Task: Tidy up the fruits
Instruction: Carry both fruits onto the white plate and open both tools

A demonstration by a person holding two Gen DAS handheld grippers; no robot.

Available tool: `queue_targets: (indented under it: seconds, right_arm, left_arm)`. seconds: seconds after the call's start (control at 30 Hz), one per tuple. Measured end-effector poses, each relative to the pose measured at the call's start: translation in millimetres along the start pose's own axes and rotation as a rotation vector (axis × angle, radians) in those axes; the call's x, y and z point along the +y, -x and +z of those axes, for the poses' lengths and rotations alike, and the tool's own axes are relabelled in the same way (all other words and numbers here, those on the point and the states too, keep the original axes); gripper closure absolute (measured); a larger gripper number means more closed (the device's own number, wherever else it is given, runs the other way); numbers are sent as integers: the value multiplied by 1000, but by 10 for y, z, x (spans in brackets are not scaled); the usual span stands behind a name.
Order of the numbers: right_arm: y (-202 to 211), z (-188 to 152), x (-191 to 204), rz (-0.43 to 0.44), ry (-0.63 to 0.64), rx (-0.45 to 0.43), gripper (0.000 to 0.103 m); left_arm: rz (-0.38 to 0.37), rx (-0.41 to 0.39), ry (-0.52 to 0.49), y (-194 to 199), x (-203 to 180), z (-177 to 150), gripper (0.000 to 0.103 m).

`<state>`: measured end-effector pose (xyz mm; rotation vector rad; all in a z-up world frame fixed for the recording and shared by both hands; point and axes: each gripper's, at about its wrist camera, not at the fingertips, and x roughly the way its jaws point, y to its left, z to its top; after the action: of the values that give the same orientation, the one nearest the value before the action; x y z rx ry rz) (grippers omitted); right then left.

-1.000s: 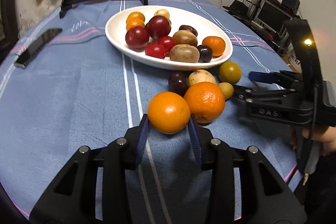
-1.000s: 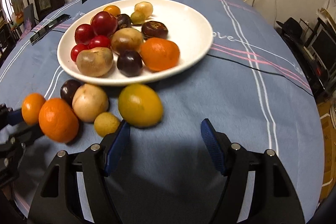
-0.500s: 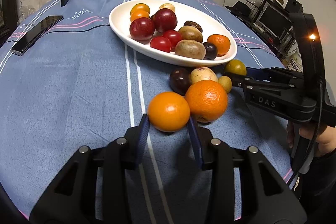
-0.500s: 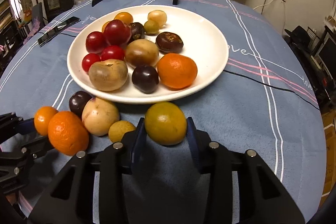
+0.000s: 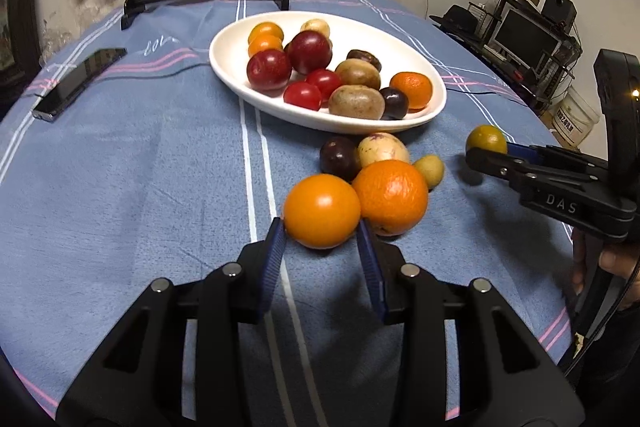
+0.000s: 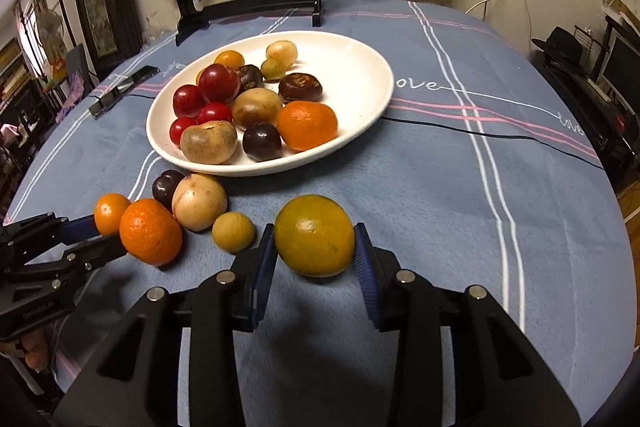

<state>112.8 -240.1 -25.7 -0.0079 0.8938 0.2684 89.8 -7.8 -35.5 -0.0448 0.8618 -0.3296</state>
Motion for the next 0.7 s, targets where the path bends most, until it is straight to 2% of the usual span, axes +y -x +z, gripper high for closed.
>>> queue_targets:
  seconds: [0.3,0.5,0.6,0.7]
  right_arm:
    - [150,-97,-118,34,-27,-37,64]
    - [141,-121,-145,48,-37,-34,64]
    - [142,-116,-147,55,-40,-32,64]
    - [143,-113,-133,63,-36,-30,64]
  left_arm:
    - [29,-65,-46,262,-105,100,70]
    - [49,-29,-60,103,-111,83,71]
    - [85,-37,-79,63,-118,70,70]
    - [79,-28,-80,79,-84,34,64]
